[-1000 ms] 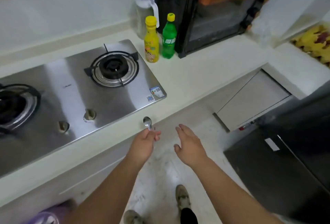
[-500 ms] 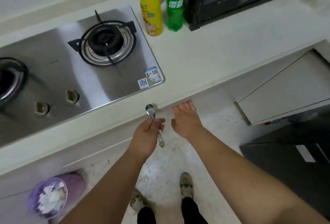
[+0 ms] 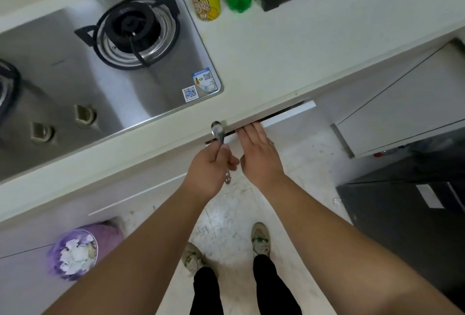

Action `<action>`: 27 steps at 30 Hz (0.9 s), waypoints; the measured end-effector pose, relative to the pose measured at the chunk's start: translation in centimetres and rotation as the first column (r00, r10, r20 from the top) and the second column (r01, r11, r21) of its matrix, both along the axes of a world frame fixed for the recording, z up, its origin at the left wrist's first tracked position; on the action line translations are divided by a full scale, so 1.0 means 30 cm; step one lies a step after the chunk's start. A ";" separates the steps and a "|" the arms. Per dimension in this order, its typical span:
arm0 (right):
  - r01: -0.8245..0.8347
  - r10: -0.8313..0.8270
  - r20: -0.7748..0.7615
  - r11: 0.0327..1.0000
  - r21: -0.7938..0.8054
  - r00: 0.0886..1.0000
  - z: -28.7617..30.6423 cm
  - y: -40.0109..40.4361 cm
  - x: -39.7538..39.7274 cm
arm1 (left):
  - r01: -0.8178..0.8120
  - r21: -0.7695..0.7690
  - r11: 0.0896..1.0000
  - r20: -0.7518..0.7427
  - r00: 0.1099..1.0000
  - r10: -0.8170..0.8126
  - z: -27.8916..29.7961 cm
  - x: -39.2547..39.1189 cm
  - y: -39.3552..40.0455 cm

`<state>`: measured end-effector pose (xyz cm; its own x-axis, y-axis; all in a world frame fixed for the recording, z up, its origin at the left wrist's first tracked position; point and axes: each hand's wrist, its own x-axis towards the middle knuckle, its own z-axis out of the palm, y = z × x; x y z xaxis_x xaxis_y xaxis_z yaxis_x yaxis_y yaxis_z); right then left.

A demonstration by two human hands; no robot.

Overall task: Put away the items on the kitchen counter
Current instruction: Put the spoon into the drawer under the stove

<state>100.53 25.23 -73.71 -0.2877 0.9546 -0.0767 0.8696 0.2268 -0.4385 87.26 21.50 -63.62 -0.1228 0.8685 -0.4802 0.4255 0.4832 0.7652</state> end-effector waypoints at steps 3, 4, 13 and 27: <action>0.005 -0.005 0.003 1.000 -0.017 1.000 0.005 -0.029 0.021 | 0.113 -0.001 0.994 -0.115 0.987 -0.112 0.002 -0.003 -0.029; 0.014 -0.014 -0.001 1.000 -0.014 1.000 0.005 -0.035 0.022 | 0.147 -0.007 0.989 -0.160 0.976 -0.146 -0.001 -0.009 -0.037; 0.097 -0.091 -0.084 0.993 0.070 0.992 -0.006 -0.161 0.071 | 0.245 0.079 0.966 -0.127 0.964 -0.234 -0.034 -0.040 -0.057; 0.079 -0.079 -0.169 0.997 -0.009 0.982 -0.019 -0.574 0.299 | 0.233 -0.001 0.973 -0.150 0.961 -0.230 -0.300 0.175 -0.067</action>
<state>109.49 8.02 -74.29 -0.2202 0.9748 -0.0352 0.7983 0.1593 -0.5809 92.52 19.47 -72.63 0.0140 0.8894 -0.4569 0.6333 0.3457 0.6924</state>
